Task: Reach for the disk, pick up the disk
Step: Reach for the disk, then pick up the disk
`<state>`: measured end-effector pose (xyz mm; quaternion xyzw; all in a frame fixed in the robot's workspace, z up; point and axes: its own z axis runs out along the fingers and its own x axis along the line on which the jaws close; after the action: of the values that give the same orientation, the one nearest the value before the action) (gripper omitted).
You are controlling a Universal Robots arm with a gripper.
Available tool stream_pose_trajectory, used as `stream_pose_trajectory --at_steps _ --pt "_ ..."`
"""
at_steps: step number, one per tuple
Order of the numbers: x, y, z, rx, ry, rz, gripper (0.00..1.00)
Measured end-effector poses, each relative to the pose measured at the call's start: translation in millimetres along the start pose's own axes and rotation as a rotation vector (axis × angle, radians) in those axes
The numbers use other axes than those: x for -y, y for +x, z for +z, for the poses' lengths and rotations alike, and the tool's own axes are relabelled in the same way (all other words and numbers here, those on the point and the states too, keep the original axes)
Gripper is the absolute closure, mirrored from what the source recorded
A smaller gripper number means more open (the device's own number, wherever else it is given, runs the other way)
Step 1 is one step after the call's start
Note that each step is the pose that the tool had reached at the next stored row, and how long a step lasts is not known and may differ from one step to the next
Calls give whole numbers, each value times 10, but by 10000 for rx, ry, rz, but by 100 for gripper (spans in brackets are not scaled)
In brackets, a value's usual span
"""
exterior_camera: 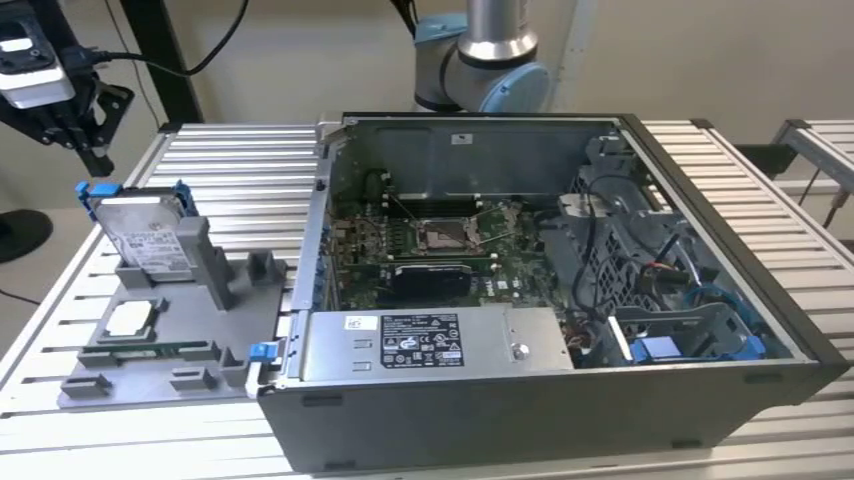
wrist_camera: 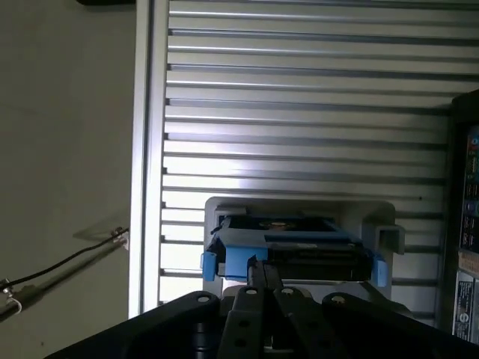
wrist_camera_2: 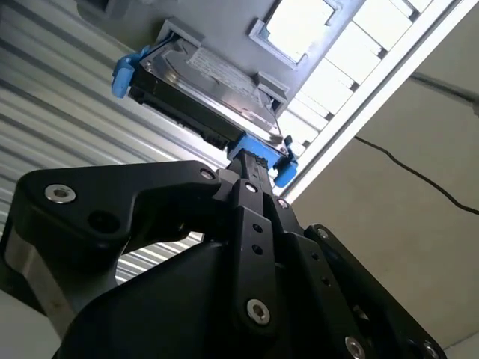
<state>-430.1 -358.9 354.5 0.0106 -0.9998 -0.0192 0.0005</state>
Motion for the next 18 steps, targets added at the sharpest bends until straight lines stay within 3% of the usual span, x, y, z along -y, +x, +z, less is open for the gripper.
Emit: stream_pose_trajectory --at_steps 7,18 --pt "0 1 0 -9 0 -194 100" --pt "0 3 0 -82 29 -2080 100"
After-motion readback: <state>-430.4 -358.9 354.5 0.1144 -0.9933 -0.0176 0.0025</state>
